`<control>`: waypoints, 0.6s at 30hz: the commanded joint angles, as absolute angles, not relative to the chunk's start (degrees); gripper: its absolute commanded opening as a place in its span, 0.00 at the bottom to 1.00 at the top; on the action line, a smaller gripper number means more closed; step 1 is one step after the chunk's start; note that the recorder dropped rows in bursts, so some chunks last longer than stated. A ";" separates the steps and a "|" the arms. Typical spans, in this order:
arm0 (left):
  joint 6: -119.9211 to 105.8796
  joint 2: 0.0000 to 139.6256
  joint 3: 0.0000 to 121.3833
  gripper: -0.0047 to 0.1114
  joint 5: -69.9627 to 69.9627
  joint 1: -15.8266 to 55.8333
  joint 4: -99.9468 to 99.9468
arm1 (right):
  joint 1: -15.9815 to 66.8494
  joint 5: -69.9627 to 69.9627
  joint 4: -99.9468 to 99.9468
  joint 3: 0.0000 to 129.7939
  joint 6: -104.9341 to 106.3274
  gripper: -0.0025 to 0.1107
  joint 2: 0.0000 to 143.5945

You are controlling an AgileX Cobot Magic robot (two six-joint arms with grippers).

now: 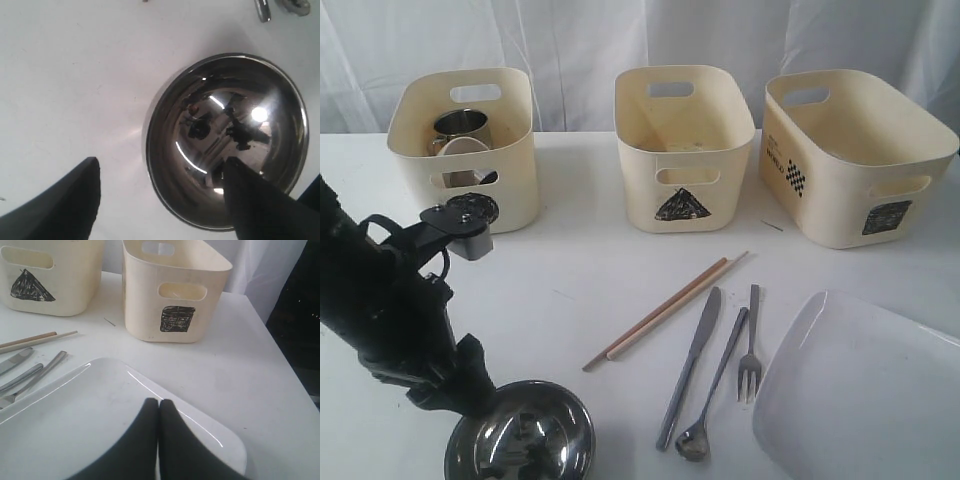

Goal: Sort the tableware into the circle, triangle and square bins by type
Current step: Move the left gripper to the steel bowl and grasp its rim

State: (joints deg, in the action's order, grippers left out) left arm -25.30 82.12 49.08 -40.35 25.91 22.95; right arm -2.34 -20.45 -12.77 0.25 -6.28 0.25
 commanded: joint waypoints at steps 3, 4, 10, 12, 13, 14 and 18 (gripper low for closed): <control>-25.85 85.85 48.58 0.66 -40.00 26.09 22.62 | -2.41 -20.17 -12.95 0.00 -6.26 0.02 0.00; -25.85 86.23 48.58 0.66 -39.85 26.09 22.62 | -2.41 -20.17 -12.95 0.00 -6.26 0.02 0.00; -25.85 90.30 48.58 0.66 -39.01 26.09 22.86 | -2.41 -20.17 -12.95 0.00 -6.26 0.02 0.00; -25.85 91.60 48.58 0.65 -38.97 26.09 23.28 | -2.41 -20.17 -12.95 0.00 -6.26 0.02 0.00; -25.89 92.30 48.58 0.64 -38.87 26.09 23.49 | -2.41 -20.17 -12.95 0.00 -6.26 0.02 0.00; -25.89 93.05 48.58 0.64 -38.73 26.09 23.91 | -2.41 -20.17 -12.95 0.00 -6.26 0.02 0.00; -25.89 94.10 48.58 0.63 -37.88 26.09 24.40 | -2.41 -20.17 -12.95 0.00 -6.26 0.02 0.00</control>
